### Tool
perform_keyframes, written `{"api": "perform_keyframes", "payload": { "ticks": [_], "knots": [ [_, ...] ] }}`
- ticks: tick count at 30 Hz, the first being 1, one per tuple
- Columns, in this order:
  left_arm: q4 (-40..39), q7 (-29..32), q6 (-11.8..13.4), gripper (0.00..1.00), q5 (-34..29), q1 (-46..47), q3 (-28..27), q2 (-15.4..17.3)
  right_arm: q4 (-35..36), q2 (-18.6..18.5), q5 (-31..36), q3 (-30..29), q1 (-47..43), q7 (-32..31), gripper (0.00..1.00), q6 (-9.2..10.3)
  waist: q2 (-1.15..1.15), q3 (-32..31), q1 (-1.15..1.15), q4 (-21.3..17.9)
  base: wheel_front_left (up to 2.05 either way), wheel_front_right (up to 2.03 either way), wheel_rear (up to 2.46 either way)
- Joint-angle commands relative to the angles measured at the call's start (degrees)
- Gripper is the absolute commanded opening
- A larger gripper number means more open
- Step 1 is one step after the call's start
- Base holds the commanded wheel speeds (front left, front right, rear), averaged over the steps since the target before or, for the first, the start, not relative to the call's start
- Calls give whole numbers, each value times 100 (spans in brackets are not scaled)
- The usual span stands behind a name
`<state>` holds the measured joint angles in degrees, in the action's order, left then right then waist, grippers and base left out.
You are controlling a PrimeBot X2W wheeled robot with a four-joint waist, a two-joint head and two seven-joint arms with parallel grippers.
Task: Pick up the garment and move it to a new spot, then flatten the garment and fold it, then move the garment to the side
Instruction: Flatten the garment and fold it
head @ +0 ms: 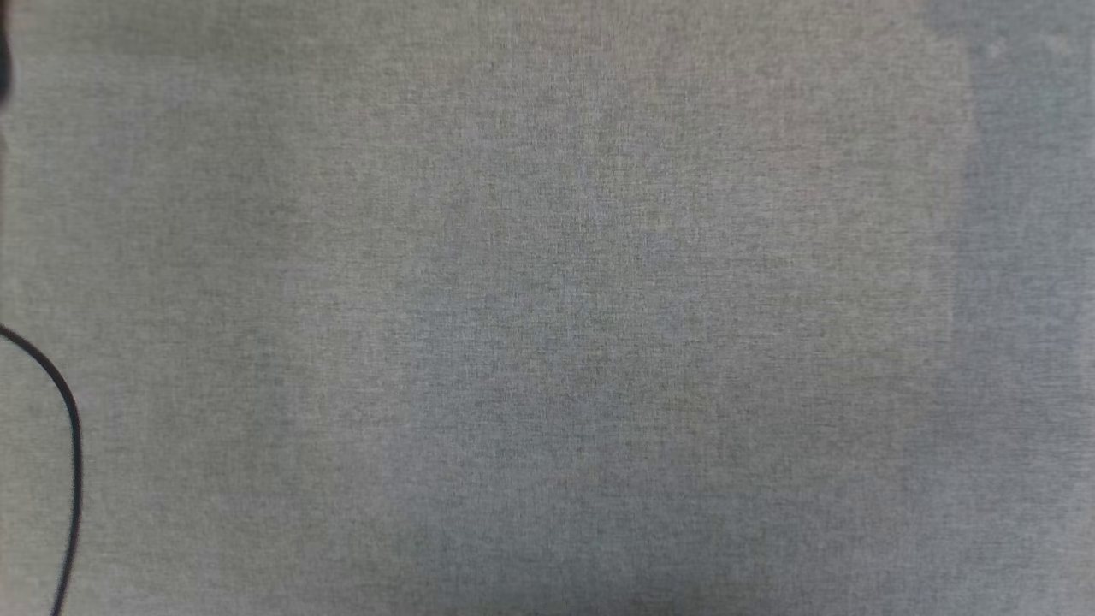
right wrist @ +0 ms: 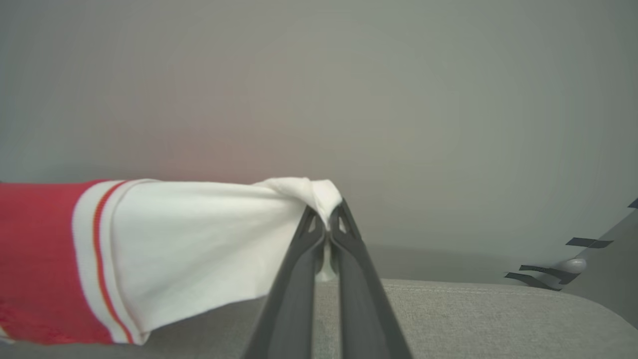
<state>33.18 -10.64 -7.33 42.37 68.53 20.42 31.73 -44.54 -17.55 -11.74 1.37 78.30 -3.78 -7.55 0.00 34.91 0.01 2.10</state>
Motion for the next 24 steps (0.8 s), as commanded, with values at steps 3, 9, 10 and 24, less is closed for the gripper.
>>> {"api": "perform_keyframes", "payload": {
  "ticks": [3, 9, 10, 24],
  "knots": [
    [55, -101, -15, 0, 253, -770, 8, -23, -105, -143, -260, 152, -655, -78, 0, 6, 0, -559, -1, -15, 0, 0, 0],
    [-8, 108, 10, 0, 520, -1979, 93, 62, -7, -448, -705, 507, -1703, -475, 0, 6, 0, -1129, -1, -32, 0, 0, 0],
    [-35, 154, 19, 0, 540, -2125, 115, 81, 30, -492, -781, 537, -1834, -539, 0, 6, 0, -1194, -1, -32, 0, 0, 0],
    [-1146, 1398, 514, 0, 1024, -4200, 423, 483, 723, -938, -1529, 822, -3778, -1509, 0, 6, 0, -2357, -1, -52, 0, 0, 0]
  ]
}}
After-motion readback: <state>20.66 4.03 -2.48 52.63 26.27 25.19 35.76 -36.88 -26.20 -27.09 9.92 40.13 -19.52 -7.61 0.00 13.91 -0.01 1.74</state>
